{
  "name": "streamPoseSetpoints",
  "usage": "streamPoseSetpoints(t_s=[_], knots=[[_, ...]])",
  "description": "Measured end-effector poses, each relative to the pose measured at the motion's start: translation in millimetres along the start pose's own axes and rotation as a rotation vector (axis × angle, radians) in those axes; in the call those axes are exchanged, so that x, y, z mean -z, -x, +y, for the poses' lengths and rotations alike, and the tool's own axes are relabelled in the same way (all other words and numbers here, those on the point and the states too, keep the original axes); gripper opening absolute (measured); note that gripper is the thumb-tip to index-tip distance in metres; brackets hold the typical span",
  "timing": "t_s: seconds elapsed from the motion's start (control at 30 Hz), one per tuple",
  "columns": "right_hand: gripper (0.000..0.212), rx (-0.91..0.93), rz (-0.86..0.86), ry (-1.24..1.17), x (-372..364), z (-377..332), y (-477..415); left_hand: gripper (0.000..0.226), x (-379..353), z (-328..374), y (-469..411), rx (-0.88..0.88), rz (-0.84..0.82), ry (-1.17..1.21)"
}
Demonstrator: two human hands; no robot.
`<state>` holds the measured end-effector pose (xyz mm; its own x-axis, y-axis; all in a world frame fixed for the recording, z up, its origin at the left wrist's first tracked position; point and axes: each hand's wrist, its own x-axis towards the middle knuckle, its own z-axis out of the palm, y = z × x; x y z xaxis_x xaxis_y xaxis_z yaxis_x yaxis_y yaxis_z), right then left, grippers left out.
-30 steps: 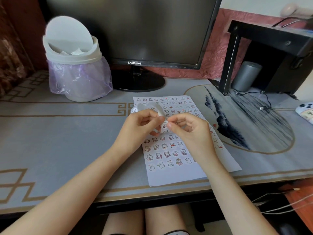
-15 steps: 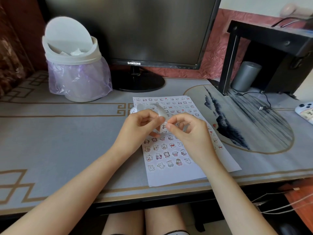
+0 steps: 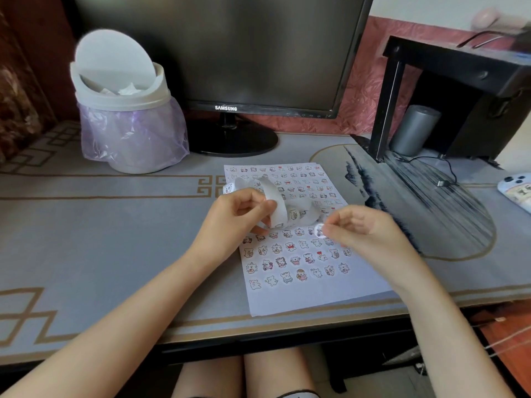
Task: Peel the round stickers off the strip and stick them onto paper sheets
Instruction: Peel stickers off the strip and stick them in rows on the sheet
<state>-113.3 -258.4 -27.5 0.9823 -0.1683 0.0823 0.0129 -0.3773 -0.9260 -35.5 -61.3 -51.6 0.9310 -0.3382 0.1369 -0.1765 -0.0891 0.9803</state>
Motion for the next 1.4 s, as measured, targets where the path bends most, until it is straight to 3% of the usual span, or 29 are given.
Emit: streamPoseSetpoints(t_s=[0.27, 1.4], knots=[[0.007, -0.22, 0.021, 0.101, 36.7, 17.8, 14.4, 0.018, -0.5, -2.8, -0.1, 0.046, -0.002, -0.114], [0.014, -0.095, 0.043, 0.293, 34.9, 46.0, 16.2, 0.018, -0.7, -5.6, -0.5, 0.039, -0.001, -0.132]])
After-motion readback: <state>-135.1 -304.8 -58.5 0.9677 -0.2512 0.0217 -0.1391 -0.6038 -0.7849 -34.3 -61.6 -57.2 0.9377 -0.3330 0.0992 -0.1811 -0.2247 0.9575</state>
